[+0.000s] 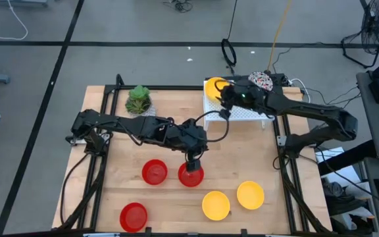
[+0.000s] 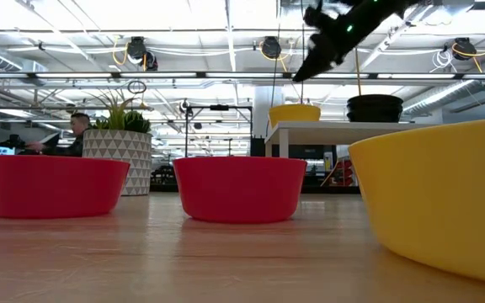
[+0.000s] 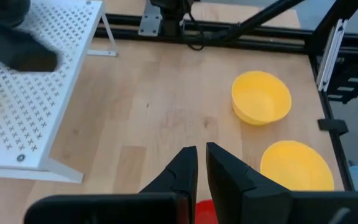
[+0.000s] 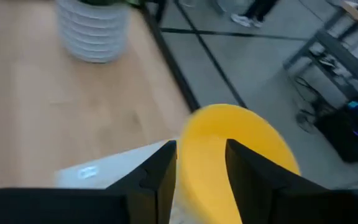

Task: Pick & Place Mini bowls
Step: Stack the yellow bowl on top of the yellow bowl on the shelf

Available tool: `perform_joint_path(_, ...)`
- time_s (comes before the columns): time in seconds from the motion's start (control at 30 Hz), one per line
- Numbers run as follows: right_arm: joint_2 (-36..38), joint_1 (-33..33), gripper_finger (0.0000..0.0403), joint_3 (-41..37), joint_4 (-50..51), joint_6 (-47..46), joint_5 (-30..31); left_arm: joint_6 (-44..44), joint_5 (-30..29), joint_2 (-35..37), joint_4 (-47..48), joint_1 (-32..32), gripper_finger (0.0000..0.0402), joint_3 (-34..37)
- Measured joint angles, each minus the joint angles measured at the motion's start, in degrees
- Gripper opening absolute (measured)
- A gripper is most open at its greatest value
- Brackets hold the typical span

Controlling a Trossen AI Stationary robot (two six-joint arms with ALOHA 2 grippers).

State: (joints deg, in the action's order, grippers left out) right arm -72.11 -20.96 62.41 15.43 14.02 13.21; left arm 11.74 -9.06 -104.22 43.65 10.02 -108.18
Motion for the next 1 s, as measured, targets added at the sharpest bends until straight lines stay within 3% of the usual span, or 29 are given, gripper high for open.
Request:
perform_joint_path(0.33,7.2,12.15,0.0117,0.0,18.27,-12.53,-0.05,1.02,0.91,0.0,-13.85,0.0,0.0037,0.0)
perform_joint_path(0.43,7.66,16.07,0.0117,0.0,27.56,-19.19,-1.53,-0.05,8.8,0.0,-12.86,-0.17,0.0037,0.0)
perform_joint_path(0.57,7.6,21.1,0.0117,-0.17,36.6,-29.41,-9.99,-4.0,25.04,-0.01,-4.89,-0.51,0.0037,0.0)
perform_joint_path(0.7,7.62,26.21,0.0116,-1.95,36.11,-36.01,-18.73,-6.7,29.94,-0.04,-1.98,0.85,0.0037,0.07)
perform_joint_path(1.0,7.6,38.41,0.0116,-11.65,22.93,-54.53,-25.62,-4.97,30.03,-0.04,-1.17,4.57,0.0037,0.07)
